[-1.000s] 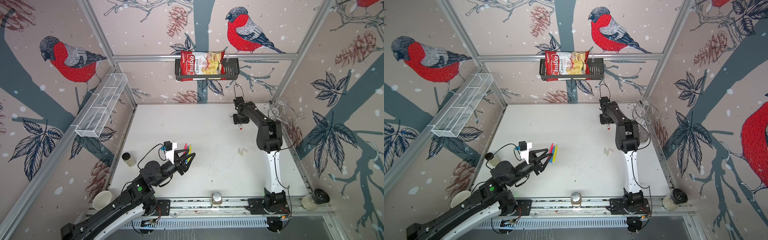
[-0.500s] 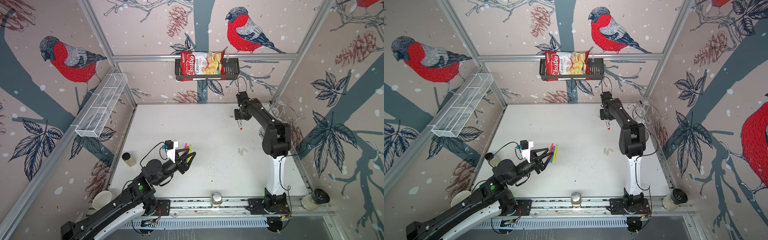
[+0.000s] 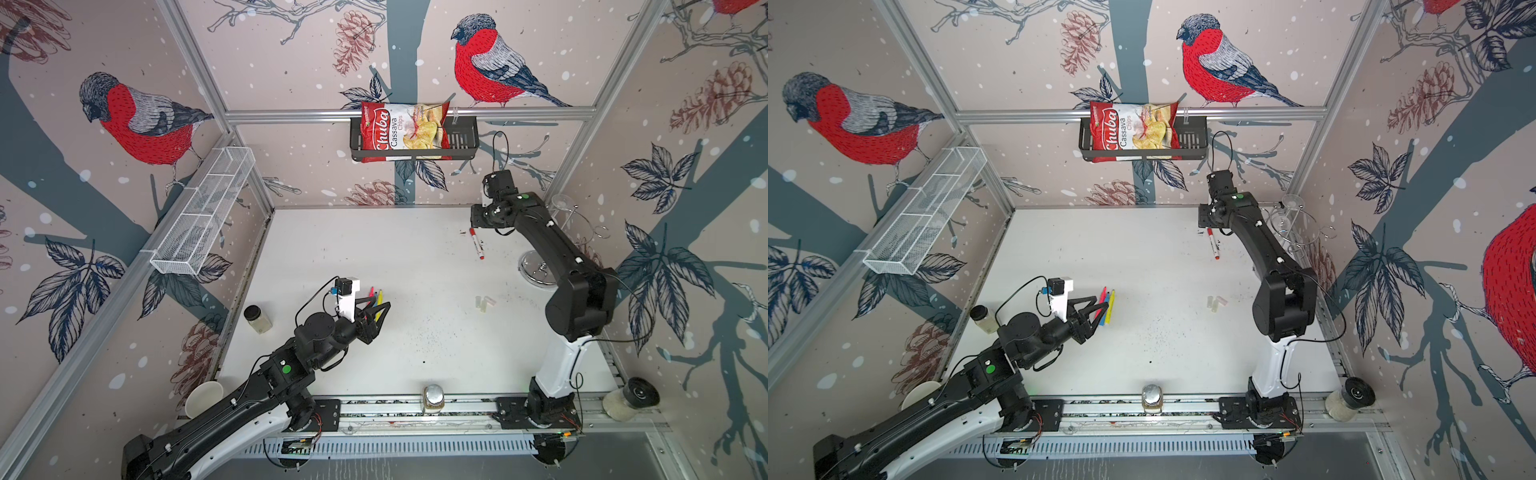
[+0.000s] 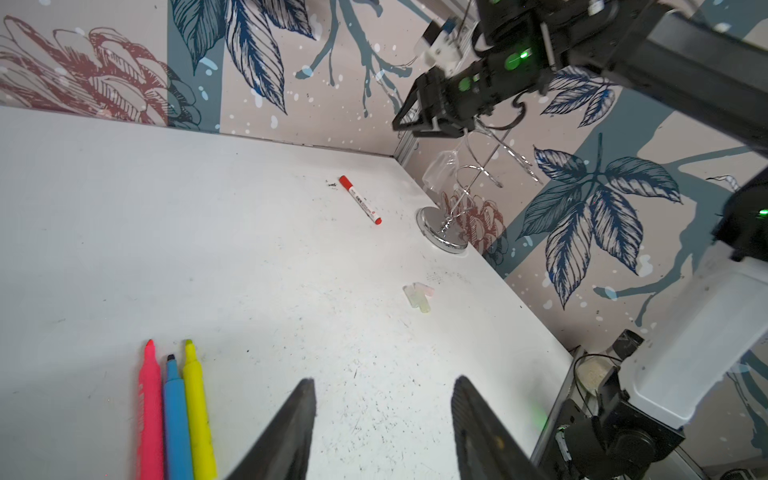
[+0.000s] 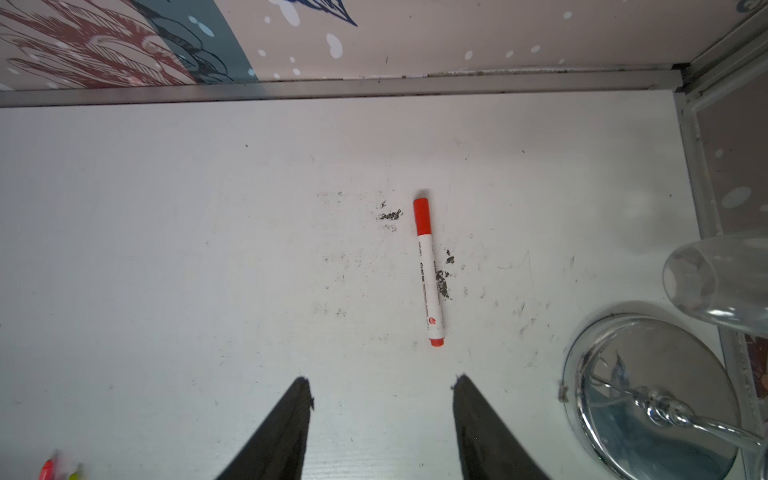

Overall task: Insert the pens into the pen caps
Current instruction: 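Open the right gripper and lift it off the marker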

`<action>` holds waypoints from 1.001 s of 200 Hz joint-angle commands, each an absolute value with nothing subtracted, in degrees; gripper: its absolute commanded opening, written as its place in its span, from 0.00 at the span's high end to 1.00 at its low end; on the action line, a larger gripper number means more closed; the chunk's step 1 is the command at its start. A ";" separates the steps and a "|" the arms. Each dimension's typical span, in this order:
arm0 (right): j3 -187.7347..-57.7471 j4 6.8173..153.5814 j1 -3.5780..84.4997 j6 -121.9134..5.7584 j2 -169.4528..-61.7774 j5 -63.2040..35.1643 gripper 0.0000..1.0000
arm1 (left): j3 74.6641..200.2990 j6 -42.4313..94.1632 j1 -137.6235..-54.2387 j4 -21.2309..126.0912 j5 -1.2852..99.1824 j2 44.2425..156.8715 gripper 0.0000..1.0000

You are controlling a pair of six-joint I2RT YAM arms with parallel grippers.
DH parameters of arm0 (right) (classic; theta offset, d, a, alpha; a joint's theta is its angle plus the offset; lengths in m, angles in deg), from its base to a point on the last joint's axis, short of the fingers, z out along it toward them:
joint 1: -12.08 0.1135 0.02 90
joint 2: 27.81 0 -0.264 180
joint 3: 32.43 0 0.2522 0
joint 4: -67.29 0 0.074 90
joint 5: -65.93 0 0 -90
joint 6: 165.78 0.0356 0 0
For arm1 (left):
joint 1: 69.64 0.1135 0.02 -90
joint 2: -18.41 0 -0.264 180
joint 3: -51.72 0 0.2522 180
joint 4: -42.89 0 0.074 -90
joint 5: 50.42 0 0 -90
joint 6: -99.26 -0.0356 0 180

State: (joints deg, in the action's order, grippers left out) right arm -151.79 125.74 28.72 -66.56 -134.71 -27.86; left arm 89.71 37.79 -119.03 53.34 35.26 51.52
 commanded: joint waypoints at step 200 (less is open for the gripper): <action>-113.08 97.57 27.85 -55.65 -93.71 -9.93 0.00 | 93.34 40.92 -117.56 57.32 28.42 61.71 0.48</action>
